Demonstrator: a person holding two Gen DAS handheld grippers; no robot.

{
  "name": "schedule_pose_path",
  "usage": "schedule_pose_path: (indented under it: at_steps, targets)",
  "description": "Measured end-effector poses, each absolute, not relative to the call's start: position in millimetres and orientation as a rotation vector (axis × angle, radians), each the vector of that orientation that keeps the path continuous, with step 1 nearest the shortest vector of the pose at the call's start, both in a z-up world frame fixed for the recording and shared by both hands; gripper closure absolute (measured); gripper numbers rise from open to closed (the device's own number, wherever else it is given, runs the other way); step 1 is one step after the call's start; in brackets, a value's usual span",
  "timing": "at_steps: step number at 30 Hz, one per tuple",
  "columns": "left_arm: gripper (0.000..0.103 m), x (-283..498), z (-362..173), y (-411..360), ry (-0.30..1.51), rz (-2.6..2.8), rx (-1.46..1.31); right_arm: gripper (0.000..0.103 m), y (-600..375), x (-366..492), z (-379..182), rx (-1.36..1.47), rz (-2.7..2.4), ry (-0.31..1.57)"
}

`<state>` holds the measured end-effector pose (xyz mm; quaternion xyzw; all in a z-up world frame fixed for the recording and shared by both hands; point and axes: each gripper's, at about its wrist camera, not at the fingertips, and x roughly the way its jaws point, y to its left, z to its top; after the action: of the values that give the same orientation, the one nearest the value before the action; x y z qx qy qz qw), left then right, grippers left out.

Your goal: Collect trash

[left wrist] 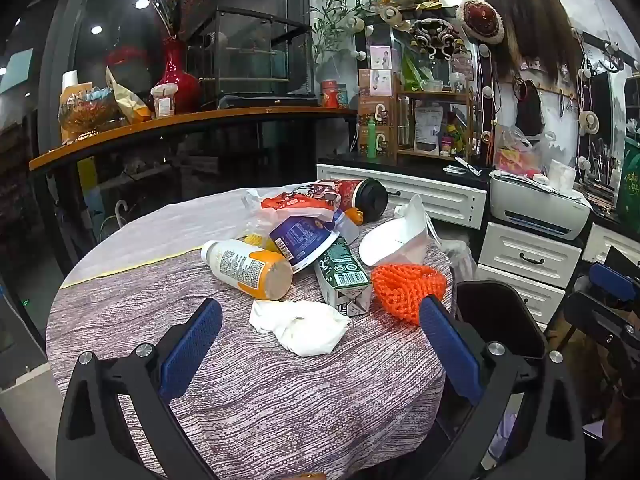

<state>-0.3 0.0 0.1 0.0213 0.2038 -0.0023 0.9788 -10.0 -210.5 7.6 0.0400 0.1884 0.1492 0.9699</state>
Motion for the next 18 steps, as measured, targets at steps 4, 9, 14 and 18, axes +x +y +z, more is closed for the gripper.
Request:
schedule_pose_path:
  at_steps: [4,9,14,18]
  targets:
    - [0.005,-0.4,0.4,-0.5,0.414,-0.007,0.044,0.006,-210.4,-10.0,7.1,0.082,0.302,0.380]
    - [0.005,0.1,-0.1,0.1,0.417,-0.007,0.042,0.006,-210.1,-10.0,6.7,0.082,0.301,0.380]
    - [0.005,-0.8,0.4,0.5,0.418,-0.006,0.040,0.006,-210.1,-9.5,6.4,0.082,0.302,0.381]
    - [0.005,2.1,-3.1,2.7,0.421,-0.009,0.040,0.006,-210.3,-9.9,6.6,0.083,0.301,0.380]
